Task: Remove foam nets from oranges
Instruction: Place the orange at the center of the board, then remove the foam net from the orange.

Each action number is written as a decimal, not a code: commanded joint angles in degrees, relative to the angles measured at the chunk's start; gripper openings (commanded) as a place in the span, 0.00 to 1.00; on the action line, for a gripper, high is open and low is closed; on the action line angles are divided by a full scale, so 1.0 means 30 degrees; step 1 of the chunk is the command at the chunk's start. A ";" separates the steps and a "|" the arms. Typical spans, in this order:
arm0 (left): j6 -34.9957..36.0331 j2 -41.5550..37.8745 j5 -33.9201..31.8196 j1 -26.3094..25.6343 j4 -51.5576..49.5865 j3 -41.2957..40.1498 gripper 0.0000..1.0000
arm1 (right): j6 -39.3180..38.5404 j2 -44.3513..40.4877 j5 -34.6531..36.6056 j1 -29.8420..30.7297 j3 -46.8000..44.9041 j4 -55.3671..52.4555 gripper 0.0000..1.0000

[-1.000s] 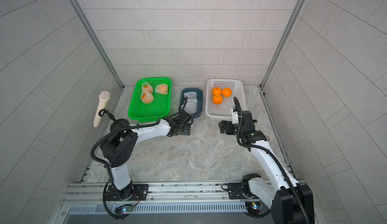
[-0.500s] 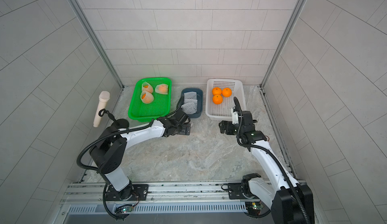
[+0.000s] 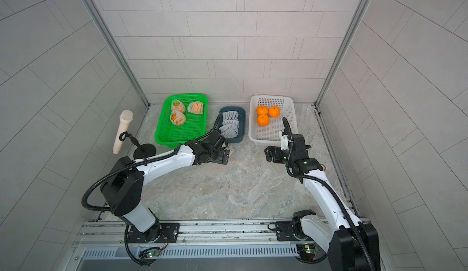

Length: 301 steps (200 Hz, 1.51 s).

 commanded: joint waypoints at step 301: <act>0.4220 0.3222 -0.1896 -0.0131 -0.3816 0.4204 0.67 | -0.0154 -0.0798 0.0363 0.0062 -0.0042 -0.0272 0.92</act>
